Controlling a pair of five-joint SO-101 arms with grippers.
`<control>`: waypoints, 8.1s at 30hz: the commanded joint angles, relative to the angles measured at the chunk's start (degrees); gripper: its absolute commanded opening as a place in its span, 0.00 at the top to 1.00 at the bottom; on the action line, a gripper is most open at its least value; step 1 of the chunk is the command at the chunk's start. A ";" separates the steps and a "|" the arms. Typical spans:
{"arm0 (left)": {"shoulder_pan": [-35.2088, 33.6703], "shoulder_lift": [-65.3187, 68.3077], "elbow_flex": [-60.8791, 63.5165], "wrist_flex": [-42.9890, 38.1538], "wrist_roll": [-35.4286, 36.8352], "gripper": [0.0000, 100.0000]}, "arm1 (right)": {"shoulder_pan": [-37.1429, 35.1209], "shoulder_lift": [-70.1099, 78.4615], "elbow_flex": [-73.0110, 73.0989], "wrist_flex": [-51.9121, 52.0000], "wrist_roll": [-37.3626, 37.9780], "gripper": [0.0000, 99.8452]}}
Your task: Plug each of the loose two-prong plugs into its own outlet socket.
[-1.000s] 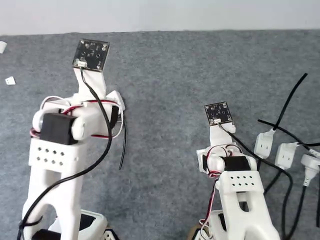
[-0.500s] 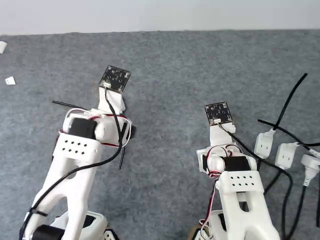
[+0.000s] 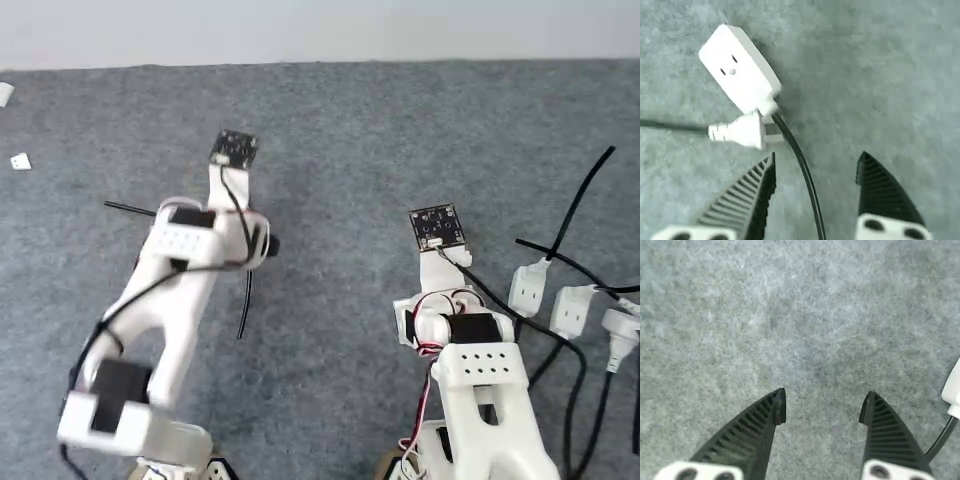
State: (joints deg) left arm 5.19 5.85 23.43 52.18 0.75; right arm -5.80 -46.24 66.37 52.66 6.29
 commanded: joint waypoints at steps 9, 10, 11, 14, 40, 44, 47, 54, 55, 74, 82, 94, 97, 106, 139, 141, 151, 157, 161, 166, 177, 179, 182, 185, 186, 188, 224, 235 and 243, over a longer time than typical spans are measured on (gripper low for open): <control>-3.43 19.60 -29.05 7.74 0.70 0.76 | -0.40 -1.27 -0.79 0.75 0.70 0.76; -3.52 20.92 -30.20 8.09 0.53 0.76 | -0.40 -1.27 -0.79 0.75 0.70 0.76; -3.87 21.80 -31.16 8.70 0.44 0.76 | -0.40 -1.27 -0.79 0.75 0.70 0.76; -4.13 23.74 -33.63 10.37 0.62 0.76 | -0.40 -1.27 -0.79 0.75 0.70 0.76; -6.24 31.82 -39.87 11.43 0.26 0.94 | -0.40 -1.27 -0.79 0.75 0.70 0.76; -4.66 31.82 -43.47 16.09 0.35 0.95 | -0.40 -1.27 -0.79 0.75 0.70 0.76; -2.55 31.82 -46.20 19.96 0.53 0.95 | -0.40 -1.27 -0.79 0.75 0.70 0.76; 2.02 31.91 -48.31 23.38 8.62 0.95 | -0.40 -1.27 -0.79 0.75 0.70 0.76; 2.55 32.18 -48.13 23.38 10.20 0.95 | -0.40 -1.27 -0.79 0.75 0.70 0.76; 10.99 31.47 -38.64 23.47 16.00 0.76 | -0.40 -1.27 -0.79 0.75 0.70 0.76; 7.56 22.95 -34.86 23.56 17.23 0.70 | -0.40 -1.27 -0.79 0.75 0.70 0.76; 12.92 11.87 -34.86 26.99 6.33 0.98 | -0.40 -1.27 -0.79 0.66 0.70 0.76; 15.82 14.59 -34.86 26.99 4.40 0.99 | -0.40 -1.27 -0.79 0.66 0.70 0.76; 20.22 22.51 -35.30 21.36 -3.69 0.99 | -0.40 -1.19 -0.79 0.57 0.70 0.76; 3.87 38.68 -49.45 24.62 -4.22 0.99 | -0.40 -0.92 -0.79 0.40 0.70 0.76; 4.66 37.36 -49.27 24.62 -4.22 0.99 | -0.40 -0.84 -0.79 0.40 0.70 0.76; 3.96 22.68 -49.01 30.77 -3.78 0.99 | -0.40 -0.84 -0.79 0.40 0.70 0.76; -0.88 21.71 -49.01 31.03 -4.22 0.98 | -0.40 -0.84 -0.70 0.31 0.70 0.76; -6.24 25.41 -48.57 31.38 -4.22 0.98 | -0.40 -0.75 -0.62 0.31 0.70 0.76; -14.07 26.81 -42.24 26.90 -11.96 0.99 | -0.40 -0.75 -0.62 0.22 0.70 0.76; -19.96 17.41 -30.46 19.87 -11.16 0.98 | 2.15 -1.27 -7.03 5.85 5.19 0.76; -20.31 11.78 -25.45 18.02 -10.29 0.98 | 0.66 -0.75 -9.76 8.92 3.52 0.76; -20.75 2.46 -15.43 14.07 -9.85 0.98 | -1.63 -0.75 -12.31 11.21 3.08 0.76; -23.21 -6.15 -6.29 9.49 -5.98 0.98 | -2.07 -0.66 -14.42 11.21 3.16 0.76; -24.53 -8.70 -3.74 8.70 -4.75 0.98 | -2.15 -0.66 -15.30 11.03 3.43 0.76; -27.34 -12.92 0.66 8.09 -2.55 0.98 | -2.33 -0.57 -17.23 10.95 6.33 0.76; -63.21 -16.70 18.59 -10.37 10.02 0.98 | -37.23 65.19 -80.18 6.81 22.59 0.76; -69.45 -16.70 19.74 -16.79 20.31 0.98 | -39.87 97.54 -120.44 7.25 22.51 0.76; -71.21 -16.62 21.14 -18.02 22.51 0.98 | -39.87 115.82 -144.35 9.63 22.59 0.76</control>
State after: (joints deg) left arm -65.85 -8.75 44.79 35.91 22.73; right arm -45.71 67.43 -67.96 61.01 28.26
